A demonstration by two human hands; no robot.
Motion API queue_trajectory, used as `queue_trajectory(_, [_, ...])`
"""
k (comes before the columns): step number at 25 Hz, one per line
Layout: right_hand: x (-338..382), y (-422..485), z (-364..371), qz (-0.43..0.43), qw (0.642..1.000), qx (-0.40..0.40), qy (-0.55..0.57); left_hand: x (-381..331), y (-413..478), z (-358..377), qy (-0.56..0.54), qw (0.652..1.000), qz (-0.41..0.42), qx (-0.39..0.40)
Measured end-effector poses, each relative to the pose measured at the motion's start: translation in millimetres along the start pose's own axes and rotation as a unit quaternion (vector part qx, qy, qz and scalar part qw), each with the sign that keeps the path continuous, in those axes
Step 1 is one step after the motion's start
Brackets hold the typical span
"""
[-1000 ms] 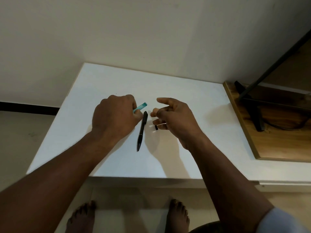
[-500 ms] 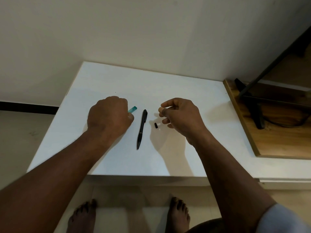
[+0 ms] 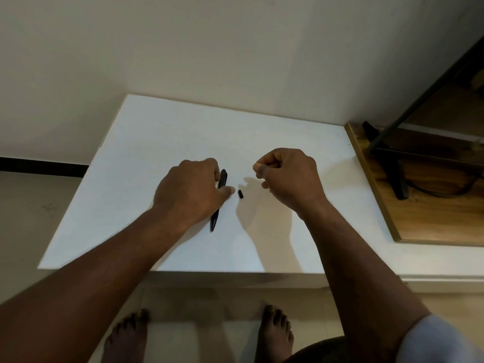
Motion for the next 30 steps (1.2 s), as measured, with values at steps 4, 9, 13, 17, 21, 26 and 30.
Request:
queue_trajectory(4, [2, 2, -12, -0.003, 1.0, -0.017, -0.004, 6, -1, -4, 0.006, 1.0, -0.015, -0.012])
queue_trajectory(9, [-2, 4, -30, -0.002, 0.999, -0.049, -0.011, 4, -2, -5, 0.055, 0.997, -0.044, -0.01])
queue_trajectory(13, [-14, 7, -36, 0.018, 0.996, -0.047, -0.071, 7, -2, -2, 0.034, 0.998, -0.055, -0.004])
queue_trajectory(17, [-27, 7, -18, 0.04, 0.984, -0.013, -0.173, 15, 1, -5, -0.021, 0.997, -0.073, 0.009])
queue_trajectory(21, [-33, 7, -11, 0.049, 0.981, -0.007, -0.187, 14, 2, -11, -0.18, 0.981, -0.062, 0.02])
queue_trajectory(26, [-27, 6, 1, 0.046, 0.965, 0.016, -0.258, 11, 6, -5, -0.387, 0.917, -0.065, 0.063])
queue_trajectory(30, [-22, 4, 15, 0.043, 0.955, 0.048, -0.291, 9, 2, -4, -0.387, 0.918, -0.064, 0.062])
Point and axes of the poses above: each hand's wrist, its own y-axis towards the middle knuckle, its own z-axis out of the palm, x = y × z, the point moved 10 cm from there along y, towards the middle knuckle, and after that the axes turned 9 degrees about x, right-handed, at the moved point
